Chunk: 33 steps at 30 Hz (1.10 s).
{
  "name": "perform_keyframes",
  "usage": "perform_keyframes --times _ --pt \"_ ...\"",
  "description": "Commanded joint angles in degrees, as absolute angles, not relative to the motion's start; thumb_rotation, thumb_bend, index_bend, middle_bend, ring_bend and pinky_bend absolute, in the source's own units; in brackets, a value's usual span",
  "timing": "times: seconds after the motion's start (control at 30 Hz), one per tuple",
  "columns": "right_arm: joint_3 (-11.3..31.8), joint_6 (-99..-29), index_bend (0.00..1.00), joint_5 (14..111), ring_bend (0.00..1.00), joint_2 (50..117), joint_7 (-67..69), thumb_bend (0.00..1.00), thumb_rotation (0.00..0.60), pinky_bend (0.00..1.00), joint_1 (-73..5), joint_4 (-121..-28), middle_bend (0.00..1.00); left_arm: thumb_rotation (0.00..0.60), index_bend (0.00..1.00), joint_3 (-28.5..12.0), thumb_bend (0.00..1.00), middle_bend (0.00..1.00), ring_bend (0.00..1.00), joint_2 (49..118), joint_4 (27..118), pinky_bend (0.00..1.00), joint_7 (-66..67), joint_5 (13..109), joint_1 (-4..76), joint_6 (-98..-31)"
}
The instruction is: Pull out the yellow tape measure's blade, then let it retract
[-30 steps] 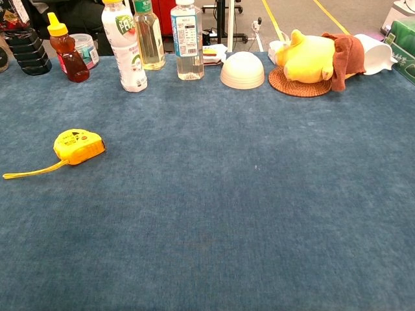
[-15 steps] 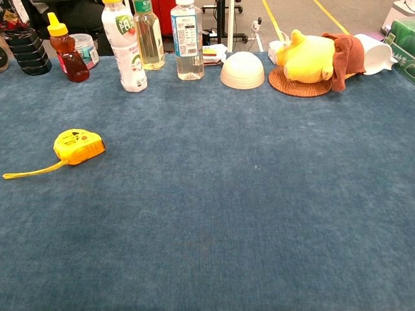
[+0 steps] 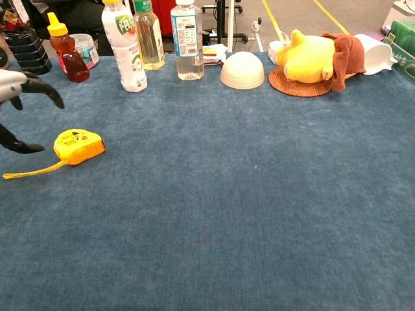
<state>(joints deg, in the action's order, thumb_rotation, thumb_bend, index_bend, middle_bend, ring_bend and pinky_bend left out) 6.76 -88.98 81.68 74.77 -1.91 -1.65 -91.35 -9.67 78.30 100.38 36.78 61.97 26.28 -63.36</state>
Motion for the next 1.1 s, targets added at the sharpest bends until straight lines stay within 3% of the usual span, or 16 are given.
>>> perform_keyframes --times 0.03,0.57,1.1 --pt "6.78 -88.78 0.34 81.5 0.24 74.62 -1.33 0.29 0.542 0.23 -1.58 -91.24 0.31 0.599 0.14 -10.19 0.19 0.13 0.0 81.44 99.08 0.25 39.64 58.71 28.6 -62.76" --pt "6.91 -87.87 0.34 80.11 0.24 73.95 1.87 0.29 0.543 0.23 -0.95 -90.38 0.31 0.599 0.12 -10.9 0.19 0.1 0.0 89.99 91.02 0.22 42.8 51.58 33.09 -65.19" --pt "6.62 -88.36 0.34 80.26 0.24 73.89 1.46 0.29 0.544 0.24 -0.3 -91.45 0.31 0.6 0.12 -10.77 0.19 0.1 0.0 89.61 85.06 0.21 39.97 47.76 34.38 -63.32"
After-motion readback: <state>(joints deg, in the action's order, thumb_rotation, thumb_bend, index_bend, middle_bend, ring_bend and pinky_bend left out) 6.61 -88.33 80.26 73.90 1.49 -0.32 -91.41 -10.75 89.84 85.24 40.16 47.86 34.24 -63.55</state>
